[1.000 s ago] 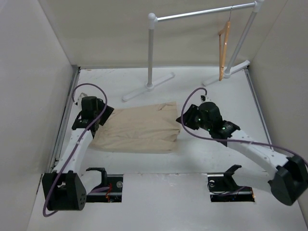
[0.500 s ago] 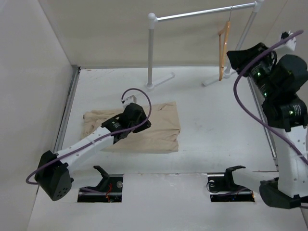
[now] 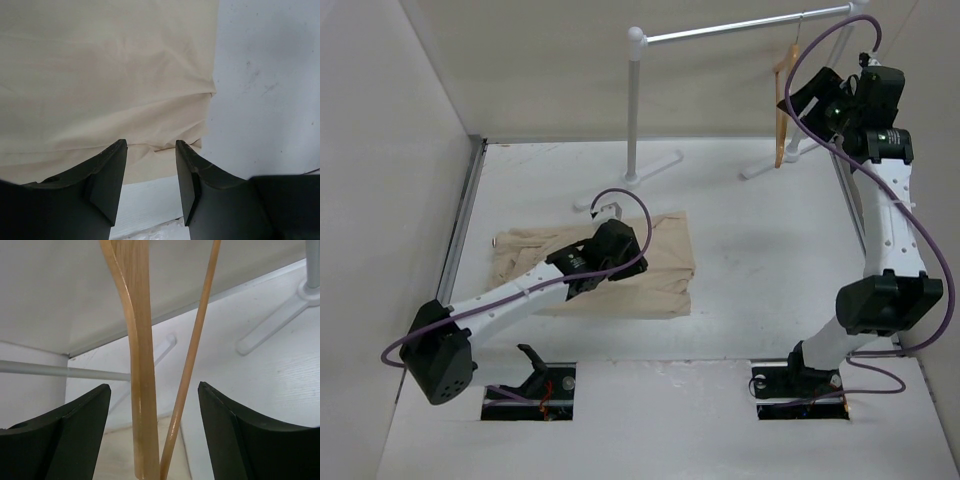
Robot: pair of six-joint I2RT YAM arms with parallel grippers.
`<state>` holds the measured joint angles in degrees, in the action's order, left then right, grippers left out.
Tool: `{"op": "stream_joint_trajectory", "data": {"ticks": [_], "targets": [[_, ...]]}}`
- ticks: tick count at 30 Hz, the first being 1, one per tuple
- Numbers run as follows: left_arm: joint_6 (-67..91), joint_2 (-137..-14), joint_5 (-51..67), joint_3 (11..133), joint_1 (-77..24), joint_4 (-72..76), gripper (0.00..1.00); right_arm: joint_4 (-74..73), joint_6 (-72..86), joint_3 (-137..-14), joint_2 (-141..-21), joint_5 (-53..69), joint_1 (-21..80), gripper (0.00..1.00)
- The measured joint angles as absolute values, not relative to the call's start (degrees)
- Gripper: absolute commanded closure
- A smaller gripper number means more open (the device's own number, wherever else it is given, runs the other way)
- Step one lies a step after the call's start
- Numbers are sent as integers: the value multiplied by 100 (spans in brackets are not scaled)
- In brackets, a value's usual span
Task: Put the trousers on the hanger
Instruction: Pick up the hanger from the clothesline.
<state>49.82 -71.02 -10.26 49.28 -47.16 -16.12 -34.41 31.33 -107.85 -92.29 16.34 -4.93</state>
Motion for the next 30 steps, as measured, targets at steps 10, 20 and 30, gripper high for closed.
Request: {"op": "stream_joint_trajectory", "data": {"ticks": [10, 20, 30], "targets": [[4982, -7330, -858, 4928, -4556, -1610, 58, -2989, 3385, -10807, -9437, 2327, -480, 34], [4984, -7330, -755, 4928, -4270, -1616, 58, -2486, 3819, -10680, -9861, 2794, -480, 73], [4984, -7332, -735, 4928, -4185, -1640, 58, -1887, 4160, -10514, -9784, 3081, -480, 85]]}}
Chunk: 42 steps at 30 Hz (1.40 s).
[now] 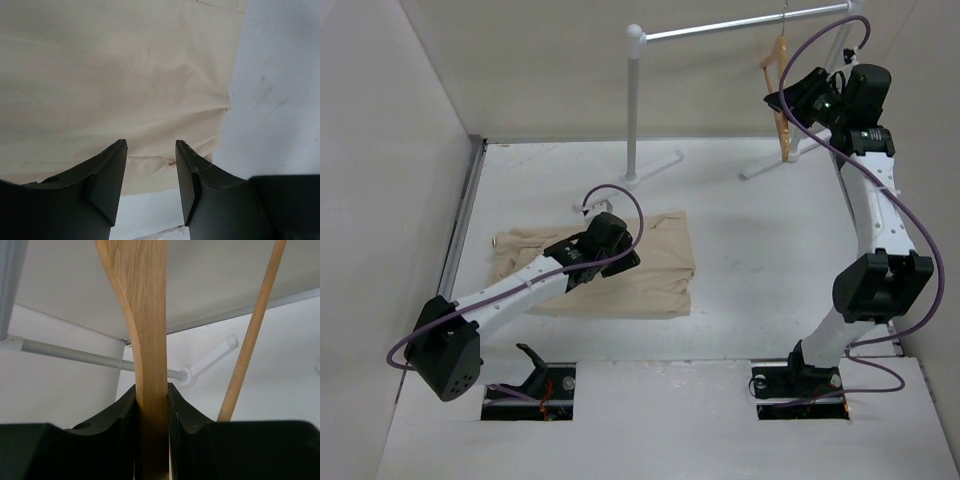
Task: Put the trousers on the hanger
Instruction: Pick up the hanger from the clothesline.
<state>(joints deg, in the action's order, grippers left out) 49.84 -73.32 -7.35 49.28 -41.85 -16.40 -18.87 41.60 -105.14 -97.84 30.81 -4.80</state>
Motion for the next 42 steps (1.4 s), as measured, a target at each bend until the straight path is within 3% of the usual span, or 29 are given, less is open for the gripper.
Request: {"op": "stream_joint_trajectory", "data": {"ticks": [12, 24, 42], "targets": [[4980, -7332, -720, 5266, -4038, -1887, 54, -1494, 4112, -9835, -8746, 3186, -451, 87], [4840, -7682, -661, 7955, -4099, -2154, 41, -1811, 3398, -8576, -8110, 2471, 110, 88], [4696, -9666, -821, 9874, -5179, -2270, 31, -2272, 2694, -5516, -6121, 110, 2593, 91]]}}
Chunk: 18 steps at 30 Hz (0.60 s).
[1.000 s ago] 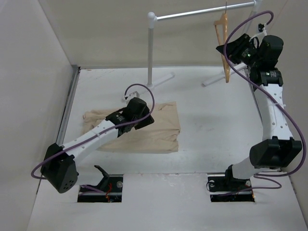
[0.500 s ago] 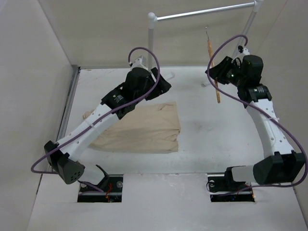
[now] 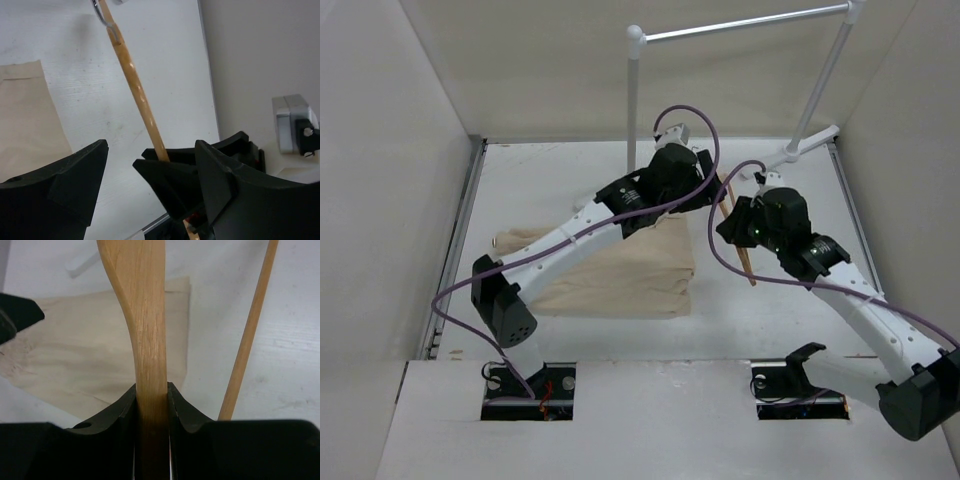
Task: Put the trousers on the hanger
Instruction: Pick up the hanger from the clothesline.
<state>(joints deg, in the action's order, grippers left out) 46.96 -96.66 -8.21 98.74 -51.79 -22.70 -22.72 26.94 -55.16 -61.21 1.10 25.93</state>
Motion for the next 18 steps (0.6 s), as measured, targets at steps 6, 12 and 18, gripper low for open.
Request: {"op": "stream_joint_trajectory", "data": {"ticks": [6, 12, 18], "targets": [[4694, -10060, -1212, 10077, -5450, -2475, 37, -2408, 2797, -5002, -5572, -272, 2829, 91], [4696, -10486, -1511, 10269, -5601, -2648, 38, -2408, 2849, -4849, -5196, -493, 3087, 90], [4698, -10711, -1667, 10447, -5708, -2663, 49, -2473, 2875, -4777, -5068, -572, 3347, 90]]}}
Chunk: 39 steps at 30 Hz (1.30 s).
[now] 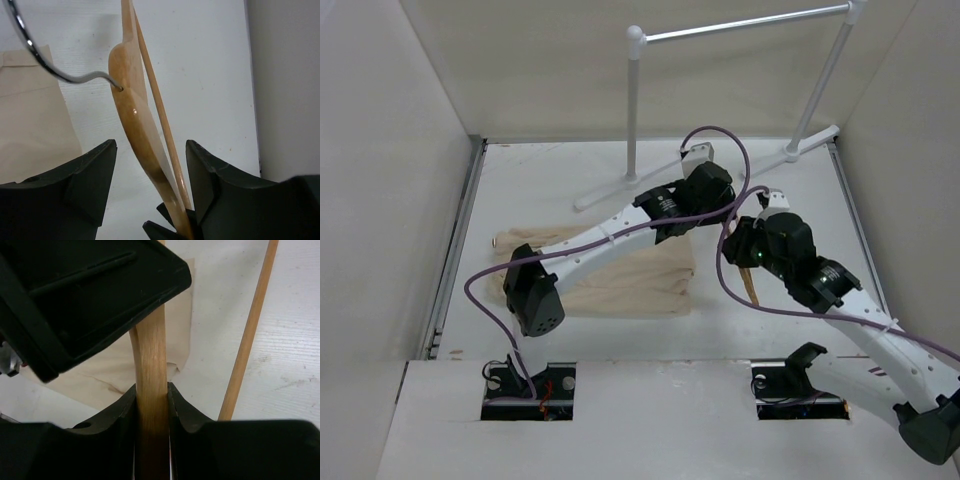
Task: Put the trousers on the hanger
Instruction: Pick up the hanger from the clothesline.
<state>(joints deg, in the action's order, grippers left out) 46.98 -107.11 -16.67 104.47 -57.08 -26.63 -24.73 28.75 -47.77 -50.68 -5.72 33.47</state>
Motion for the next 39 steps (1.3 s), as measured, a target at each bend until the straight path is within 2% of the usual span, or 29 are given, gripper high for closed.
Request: {"op": "stream_joint_trajectory", "data": {"ticks": [3, 10, 12, 15, 19, 21, 23, 25, 26, 29, 30, 31, 33, 36, 39], "targets": [[4700, -10713, -1798, 10481, -5754, -2681, 58, -2512, 2895, -4727, -4941, -604, 3417, 90], [4775, -10713, -2178, 10484, -5894, -2670, 88, -2720, 3037, -4580, -4705, -746, 3570, 90], [4932, -10713, -2307, 10484, -5968, -2574, 94, -2751, 3138, -4517, -4652, -834, 3664, 89], [5009, -10707, -2510, 10409, -6095, -2532, 98, -2797, 3238, -4414, -4471, -913, 3758, 80], [5319, -10554, -2650, 9867, -6272, -2204, 100, -3041, 3400, -4189, -4112, -843, 3760, 53], [5487, -10414, -2777, 9421, -6355, -2117, 100, -3142, 3485, -4156, -3911, -731, 3760, 44], [5653, -10267, -2930, 8938, -6440, -2053, 100, -3181, 3557, -4154, -3680, -576, 3741, 38], [5822, -10127, -3085, 8488, -6521, -1898, 100, -3229, 3607, -4154, -3454, -377, 3653, 38], [5918, -10040, -3179, 8259, -6569, -1796, 100, -3253, 3634, -4150, -3358, -252, 3577, 44], [6224, -9738, -3402, 7592, -6698, -1455, 100, -3225, 3745, -4091, -3214, 89, 3251, 76], [6335, -9618, -3465, 7352, -6729, -1295, 100, -3164, 3804, -4027, -3247, 191, 3124, 82], [6438, -9507, -3524, 7146, -6761, -1166, 100, -3098, 3857, -3953, -3321, 266, 3024, 84], [6608, -9343, -3638, 6827, -6816, -926, 100, -2908, 3994, -3739, -3581, 392, 2845, 82], [6772, -9201, -3804, 6460, -6855, -563, 100, -2499, 4130, -3435, -4215, 572, 2696, 66], [6897, -9164, -3933, 6123, -6858, -233, 100, -1977, 4206, -3326, -5100, 738, 2692, 59]]}}
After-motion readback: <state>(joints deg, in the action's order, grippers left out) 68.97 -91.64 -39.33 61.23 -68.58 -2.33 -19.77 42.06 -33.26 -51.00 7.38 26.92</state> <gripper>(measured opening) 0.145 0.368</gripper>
